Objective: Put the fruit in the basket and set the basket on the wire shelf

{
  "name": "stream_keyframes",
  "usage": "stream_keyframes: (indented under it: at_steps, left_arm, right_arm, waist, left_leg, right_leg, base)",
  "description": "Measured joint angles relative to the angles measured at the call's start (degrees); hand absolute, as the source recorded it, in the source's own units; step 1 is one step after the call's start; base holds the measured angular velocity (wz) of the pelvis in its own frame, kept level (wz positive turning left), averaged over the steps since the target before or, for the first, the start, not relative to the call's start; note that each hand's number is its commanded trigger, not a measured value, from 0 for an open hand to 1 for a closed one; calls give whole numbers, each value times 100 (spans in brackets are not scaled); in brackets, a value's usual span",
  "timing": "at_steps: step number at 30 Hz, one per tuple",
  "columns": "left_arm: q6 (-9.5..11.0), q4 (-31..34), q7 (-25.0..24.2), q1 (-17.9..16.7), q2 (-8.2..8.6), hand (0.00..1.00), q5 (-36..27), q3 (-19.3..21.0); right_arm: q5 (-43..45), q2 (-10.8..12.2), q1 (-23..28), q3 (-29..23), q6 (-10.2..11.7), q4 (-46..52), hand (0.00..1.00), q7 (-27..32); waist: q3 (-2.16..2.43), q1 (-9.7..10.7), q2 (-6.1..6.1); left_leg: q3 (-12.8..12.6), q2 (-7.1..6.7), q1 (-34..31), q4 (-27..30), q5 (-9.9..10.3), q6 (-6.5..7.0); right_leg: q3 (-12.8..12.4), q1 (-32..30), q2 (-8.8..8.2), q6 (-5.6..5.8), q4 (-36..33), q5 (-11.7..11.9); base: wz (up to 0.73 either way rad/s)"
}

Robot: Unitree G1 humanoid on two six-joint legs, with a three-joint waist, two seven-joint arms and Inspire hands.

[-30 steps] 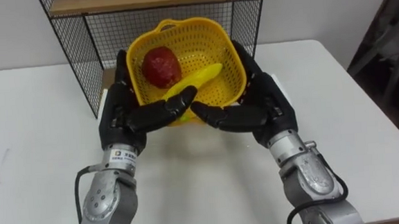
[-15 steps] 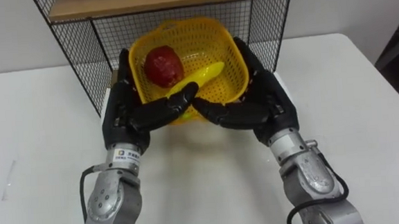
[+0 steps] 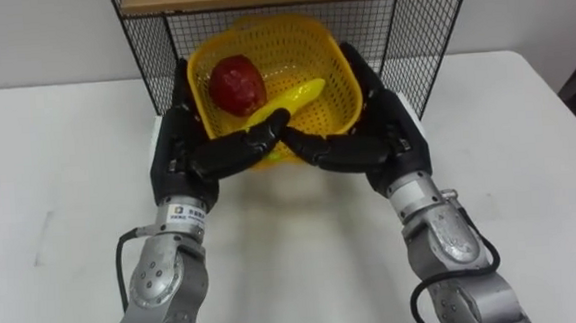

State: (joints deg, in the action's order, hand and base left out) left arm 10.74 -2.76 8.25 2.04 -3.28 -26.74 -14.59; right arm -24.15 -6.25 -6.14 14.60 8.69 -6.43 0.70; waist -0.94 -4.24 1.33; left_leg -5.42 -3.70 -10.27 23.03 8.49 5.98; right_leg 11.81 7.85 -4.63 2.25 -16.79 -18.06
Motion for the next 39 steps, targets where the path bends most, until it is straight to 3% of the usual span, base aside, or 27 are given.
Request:
stream_keyframes:
  at_steps: [4, 12, 17, 20, 21, 23, 24, 25, 26, 27, 28, 29, 30, 33, 36, 39]
  left_arm:
    - [-97, 0, 0, 0, -35, 0, -15, -10]
    - [-148, -10, 24, 10, -30, 0, -21, -17]
    - [-200, -26, 24, 65, -3, 0, -57, -7]
    - [-201, -214, 23, 192, -11, 0, -119, 9]
    - [-203, -321, 16, 195, 5, 0, -124, 12]
    - [-207, -496, 16, 198, 86, 0, -125, -34]
    - [-207, -579, 16, 222, 76, 0, -131, -28]
    - [-207, -757, 15, 324, 85, 0, -134, -12]
    - [-207, -862, 11, 391, 88, 0, -137, -6]
    - [-210, -1054, 6, 484, 87, 0, -137, -12]
    - [-217, -1181, -2, 504, 80, 0, -138, 25]
    - [-234, -1233, -21, 512, 80, 0, -140, 28]
    - [-328, -1295, -26, 567, 114, 0, -140, 54]
    - [-519, -1525, -32, 940, 100, 0, -140, 169]
    - [-644, -1546, -5, 1293, 105, 0, -146, 211]
    - [-684, -1709, 1, 1550, 111, 0, -185, 210]
  right_arm:
    - [26, 5, -2, 21, -8, 1, 0, 90]
    - [20, 5, -2, 50, -10, 0, 0, 178]
    - [-68, 5, -2, 36, -11, 0, 0, 195]
    - [-59, 12, -2, 35, -47, -36, 0, 242]
    - [-52, -2, -2, 23, -122, -40, 0, 243]
    - [-66, -3, -3, 10, -149, -184, 0, 241]
    - [-64, 6, -4, -5, -181, -298, 0, 237]
    - [-62, 32, -15, -14, -183, -419, 0, 227]
    - [-62, 32, -36, -15, -191, -480, 0, 226]
    - [-64, 49, -88, -14, -202, -625, 0, 226]
    - [-40, 57, -127, -8, -250, -722, 0, 234]
    - [-28, 53, -133, -8, -260, -738, 0, 238]
    - [9, 50, -210, -15, -299, -783, 0, 244]
    - [-6, 21, -524, -24, -505, -880, 0, 296]
    - [-18, 15, -769, -54, -513, -876, 0, 444]
    - [-35, -5, -877, -122, -513, -877, 0, 499]
  waist:
    - [5, 101, -5]
    - [4, 137, -8]
    - [-19, 140, -11]
    - [-57, 86, 17]
    - [-59, 96, 19]
    - [-97, 110, -54]
    - [-110, 135, -60]
    - [-120, 141, -60]
    - [-137, 141, -59]
    - [-145, 168, -57]
    - [-141, 230, -51]
    - [-133, 243, -62]
    - [-89, 256, -119]
    - [-90, 242, -122]
    - [-85, 261, -115]
    - [-75, 262, -131]
  left_leg:
    - [92, 30, 15, -151, -162, -35]
    - [101, 35, 148, -356, -364, -43]
    - [81, 8, 215, -377, -332, -60]
    - [21, -62, 228, -269, -221, -31]
    - [19, -113, 231, -176, -78, 42]
    - [94, -95, 306, 6, 81, 73]
    - [144, -77, 340, 71, 141, 87]
    - [174, -71, 371, 65, 152, 80]
    - [169, -73, 395, 63, 158, 82]
    - [145, -93, 440, 72, 180, 86]
    - [176, -138, 467, 104, 225, 67]
    - [210, -149, 458, 146, 256, 43]
    - [246, -106, 455, 164, 260, -32]
    - [263, 57, 541, 4, 237, -127]
    - [260, 208, 713, -267, 187, -180]
    - [248, 256, 933, -487, 164, -194]
  right_leg:
    - [98, 61, 81, -62, 216, 159]
    - [102, 151, 117, -63, 383, 234]
    - [103, 206, 77, -55, 376, 236]
    - [126, 73, -83, -39, -66, 9]
    - [141, 4, -170, -2, -436, -117]
    - [263, -401, -312, 24, -1595, -119]
    - [43, -848, -357, 31, -2306, -103]
    - [-233, -1205, -316, 31, -2302, -113]
    - [-274, -1348, -328, 32, -2190, -107]
    - [-325, -1524, -372, 46, -1745, -1]
    - [-308, -1608, -427, 51, -1366, 519]
    - [-296, -1599, -427, 11, -1324, 642]
    - [-228, -1575, -380, -34, -1239, 603]
    - [-193, -1383, -158, -123, -805, 773]
    - [-136, -1032, 62, -145, -161, 1048]
    - [-93, -765, 166, -181, 218, 1157]
  base:
    - [10]
    - [0]
    - [0]
    - [-4]
    - [0]
    - [-2]
    - [7]
    - [15]
    - [18]
    - [21]
    - [24]
    - [18]
    - [11]
    - [-6]
    - [-12]
    - [-8]
